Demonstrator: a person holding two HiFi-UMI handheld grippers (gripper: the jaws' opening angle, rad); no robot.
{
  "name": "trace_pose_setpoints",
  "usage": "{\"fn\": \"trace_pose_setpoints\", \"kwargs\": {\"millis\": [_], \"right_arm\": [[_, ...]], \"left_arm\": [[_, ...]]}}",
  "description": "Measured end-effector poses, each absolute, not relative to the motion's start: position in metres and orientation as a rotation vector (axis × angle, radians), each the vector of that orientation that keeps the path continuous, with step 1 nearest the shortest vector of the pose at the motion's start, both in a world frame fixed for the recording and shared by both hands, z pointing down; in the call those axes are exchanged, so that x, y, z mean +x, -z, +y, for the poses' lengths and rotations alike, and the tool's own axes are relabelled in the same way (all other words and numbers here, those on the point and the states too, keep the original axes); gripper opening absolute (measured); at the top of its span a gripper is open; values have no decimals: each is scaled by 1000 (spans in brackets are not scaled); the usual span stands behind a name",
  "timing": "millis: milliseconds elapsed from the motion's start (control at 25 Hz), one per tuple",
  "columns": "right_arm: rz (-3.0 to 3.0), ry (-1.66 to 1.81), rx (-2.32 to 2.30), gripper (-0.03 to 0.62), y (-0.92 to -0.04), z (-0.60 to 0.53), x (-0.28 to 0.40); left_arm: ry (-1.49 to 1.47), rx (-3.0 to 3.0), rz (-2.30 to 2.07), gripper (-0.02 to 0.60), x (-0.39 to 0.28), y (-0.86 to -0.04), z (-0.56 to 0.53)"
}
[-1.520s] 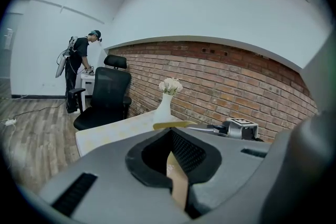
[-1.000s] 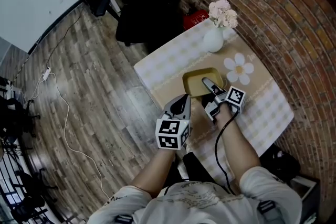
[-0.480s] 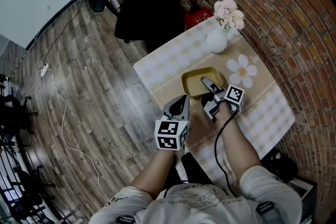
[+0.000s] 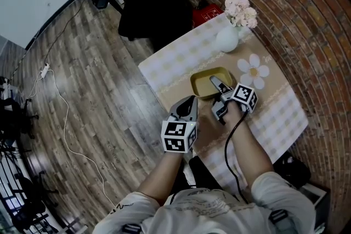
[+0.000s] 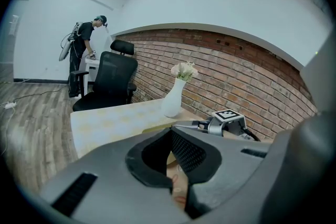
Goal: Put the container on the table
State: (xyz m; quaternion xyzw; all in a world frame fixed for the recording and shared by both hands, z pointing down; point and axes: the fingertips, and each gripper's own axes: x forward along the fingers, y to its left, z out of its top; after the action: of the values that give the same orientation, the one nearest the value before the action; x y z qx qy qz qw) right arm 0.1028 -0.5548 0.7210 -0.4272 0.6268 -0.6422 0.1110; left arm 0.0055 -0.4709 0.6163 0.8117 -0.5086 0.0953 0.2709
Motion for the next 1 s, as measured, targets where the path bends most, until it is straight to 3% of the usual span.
{"fn": "trace_pose_setpoints", "kwargs": {"millis": [1000], "right_arm": [[1705, 1818, -1631, 273, -726, -483, 180]], "left_arm": [[-316, 2288, -1273, 5, 40, -589, -450]]}}
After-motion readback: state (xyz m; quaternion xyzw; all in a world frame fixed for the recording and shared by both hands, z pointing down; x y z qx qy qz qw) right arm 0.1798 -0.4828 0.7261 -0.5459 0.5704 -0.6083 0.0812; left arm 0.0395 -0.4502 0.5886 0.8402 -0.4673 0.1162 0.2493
